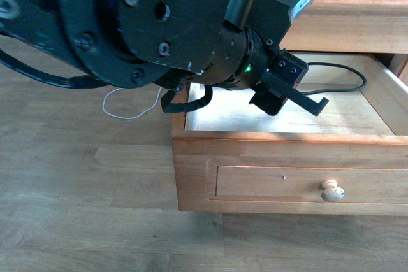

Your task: Put charger into drawer

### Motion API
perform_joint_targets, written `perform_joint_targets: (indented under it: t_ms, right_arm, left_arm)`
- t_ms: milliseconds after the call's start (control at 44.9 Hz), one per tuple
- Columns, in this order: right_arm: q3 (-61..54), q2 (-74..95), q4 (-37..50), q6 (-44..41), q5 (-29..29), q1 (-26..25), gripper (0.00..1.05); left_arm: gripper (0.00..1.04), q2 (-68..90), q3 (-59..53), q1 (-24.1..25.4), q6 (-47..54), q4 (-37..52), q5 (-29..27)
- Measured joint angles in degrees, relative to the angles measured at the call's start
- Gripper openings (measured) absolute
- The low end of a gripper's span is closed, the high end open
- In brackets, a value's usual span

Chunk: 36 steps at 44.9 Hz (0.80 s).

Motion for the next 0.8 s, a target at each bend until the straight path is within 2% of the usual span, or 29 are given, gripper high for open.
perform_joint_targets:
  t_ms: [267,579,802]
  right_arm:
    - [0.0,0.0,0.0,0.0,0.0,0.0,0.96]
    - [0.0,0.0,0.0,0.0,0.0,0.0,0.96]
    - [0.0,0.0,0.0,0.0,0.0,0.0,0.96]
  left_arm:
    - [0.40,9.4,8.6,0.0,-0.6,-2.0,-0.3]
    - [0.40,14.3,13.0,-0.3,-1.0,-3.7,-0.4]
    - [0.77,13.0,11.6,-0.5,-1.2,-1.0,-3.4]
